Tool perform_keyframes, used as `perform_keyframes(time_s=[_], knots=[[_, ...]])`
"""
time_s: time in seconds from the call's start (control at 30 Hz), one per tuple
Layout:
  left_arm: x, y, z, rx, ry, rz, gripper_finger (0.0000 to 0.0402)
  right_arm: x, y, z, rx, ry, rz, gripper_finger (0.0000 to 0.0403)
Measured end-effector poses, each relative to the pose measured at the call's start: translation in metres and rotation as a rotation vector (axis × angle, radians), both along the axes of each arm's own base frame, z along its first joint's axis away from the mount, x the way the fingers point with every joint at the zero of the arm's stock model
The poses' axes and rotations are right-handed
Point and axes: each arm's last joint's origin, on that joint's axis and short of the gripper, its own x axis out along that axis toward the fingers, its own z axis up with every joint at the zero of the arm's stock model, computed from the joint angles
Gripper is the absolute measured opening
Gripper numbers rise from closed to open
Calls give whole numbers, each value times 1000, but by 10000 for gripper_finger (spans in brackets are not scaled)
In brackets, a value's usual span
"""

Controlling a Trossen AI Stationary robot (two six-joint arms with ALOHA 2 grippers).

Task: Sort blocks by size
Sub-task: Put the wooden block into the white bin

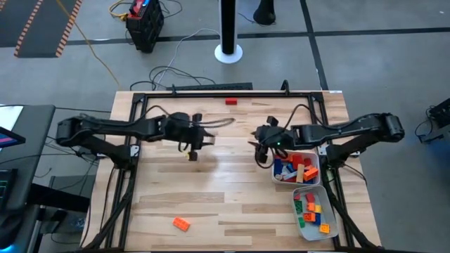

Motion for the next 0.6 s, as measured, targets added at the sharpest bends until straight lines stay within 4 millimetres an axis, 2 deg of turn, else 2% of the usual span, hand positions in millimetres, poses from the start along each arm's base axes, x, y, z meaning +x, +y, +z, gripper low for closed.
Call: perform_keyframes(time_s=[0.13, 0.3, 0.6], knots=[[1, -2, 1, -26, -249, 16, 96, 10, 5, 5, -46, -88, 53, 204], [3, -3, -3, -48, -446, 21, 96, 26, 17, -2, -122, -117, 147, 205], [9, -18, 2, -39, -553, -45, 96, 44, 17, -10, -207, -168, 178, 205]])
